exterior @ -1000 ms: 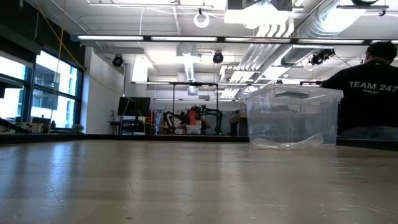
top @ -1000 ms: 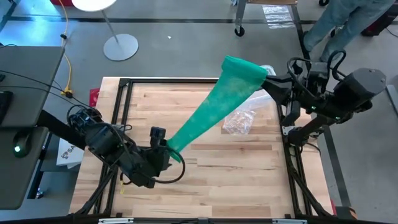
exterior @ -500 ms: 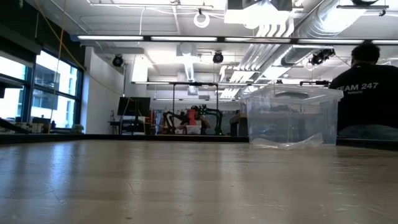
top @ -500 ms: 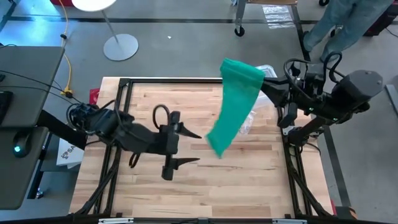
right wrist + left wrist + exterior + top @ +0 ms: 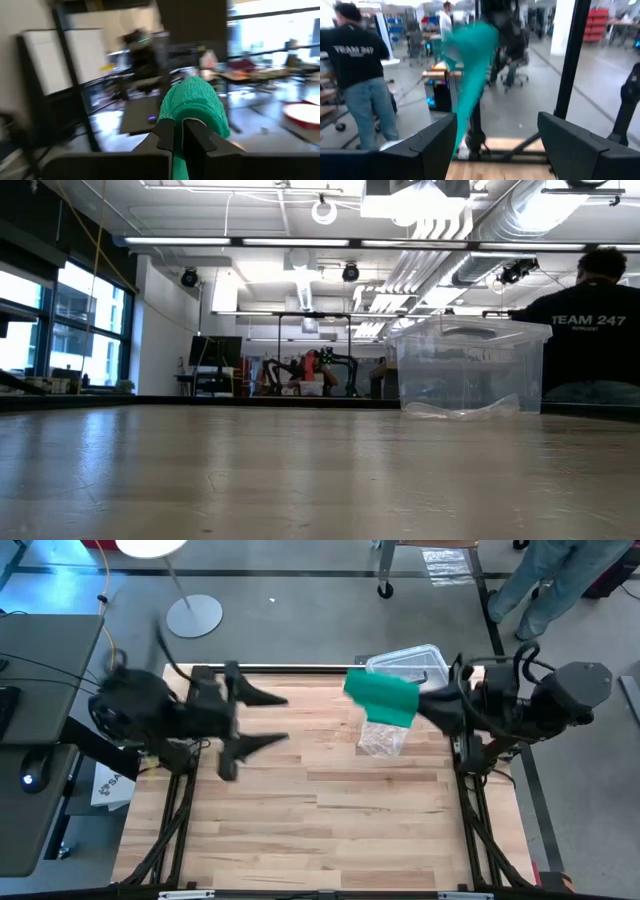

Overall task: Roll bandage
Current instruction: Roll the green bandage

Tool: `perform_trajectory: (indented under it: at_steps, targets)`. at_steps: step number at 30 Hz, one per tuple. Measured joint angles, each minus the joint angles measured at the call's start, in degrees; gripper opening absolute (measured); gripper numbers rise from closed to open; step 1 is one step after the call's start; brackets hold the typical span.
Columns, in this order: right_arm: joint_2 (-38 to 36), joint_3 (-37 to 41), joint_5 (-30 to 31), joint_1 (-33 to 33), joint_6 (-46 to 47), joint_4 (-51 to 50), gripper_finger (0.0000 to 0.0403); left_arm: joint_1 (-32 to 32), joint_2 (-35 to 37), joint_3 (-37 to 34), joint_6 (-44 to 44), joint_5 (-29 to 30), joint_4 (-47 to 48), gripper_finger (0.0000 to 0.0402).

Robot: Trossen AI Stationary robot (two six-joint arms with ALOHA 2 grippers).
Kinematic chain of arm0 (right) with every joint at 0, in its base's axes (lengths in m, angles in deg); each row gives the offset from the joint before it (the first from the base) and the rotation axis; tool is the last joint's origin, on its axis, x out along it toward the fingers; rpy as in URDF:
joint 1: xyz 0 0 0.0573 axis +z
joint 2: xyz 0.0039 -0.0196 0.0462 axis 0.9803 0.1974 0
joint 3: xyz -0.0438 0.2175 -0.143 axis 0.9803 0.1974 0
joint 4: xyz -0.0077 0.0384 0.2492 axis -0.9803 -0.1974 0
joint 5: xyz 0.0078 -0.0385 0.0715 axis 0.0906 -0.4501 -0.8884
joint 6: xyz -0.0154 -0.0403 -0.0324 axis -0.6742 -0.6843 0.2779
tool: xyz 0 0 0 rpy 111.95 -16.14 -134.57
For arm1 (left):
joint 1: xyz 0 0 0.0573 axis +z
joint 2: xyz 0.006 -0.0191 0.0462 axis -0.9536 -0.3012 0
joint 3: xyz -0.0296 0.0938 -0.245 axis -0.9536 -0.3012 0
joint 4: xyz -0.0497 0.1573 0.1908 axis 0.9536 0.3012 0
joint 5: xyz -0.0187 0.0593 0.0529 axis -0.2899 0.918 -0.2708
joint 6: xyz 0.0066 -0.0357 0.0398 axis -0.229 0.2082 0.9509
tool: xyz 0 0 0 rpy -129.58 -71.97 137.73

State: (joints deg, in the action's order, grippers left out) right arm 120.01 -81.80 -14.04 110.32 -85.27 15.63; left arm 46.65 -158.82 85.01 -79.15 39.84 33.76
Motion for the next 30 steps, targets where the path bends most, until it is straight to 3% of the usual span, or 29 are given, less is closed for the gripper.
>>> perform_trajectory:
  at_steps: [7, 11, 21, 30]
  targets:
    - [2.18, 0.0, -22.01, -0.27, -0.71, 7.89, 0.0007, -0.47, 0.6, 0.0, 15.34, -10.3, -8.14, 0.0231]
    - [3.14, 0.0, -31.3, -1.22, 0.18, 13.46, 0.0007, -1.58, -3.15, -0.04, 25.67, -11.01, -13.19, 0.0209]
    - [3.5, 0.0, -32.27, -2.97, 5.83, 14.19, 0.0007, -3.92, -8.81, -0.04, 44.79, -1.25, -24.12, 0.0172]
    - [3.88, 0.0, -26.87, -3.1, 6.25, 13.78, 0.0007, -4.31, -8.84, -0.04, 46.56, -0.69, -25.77, 0.0134]
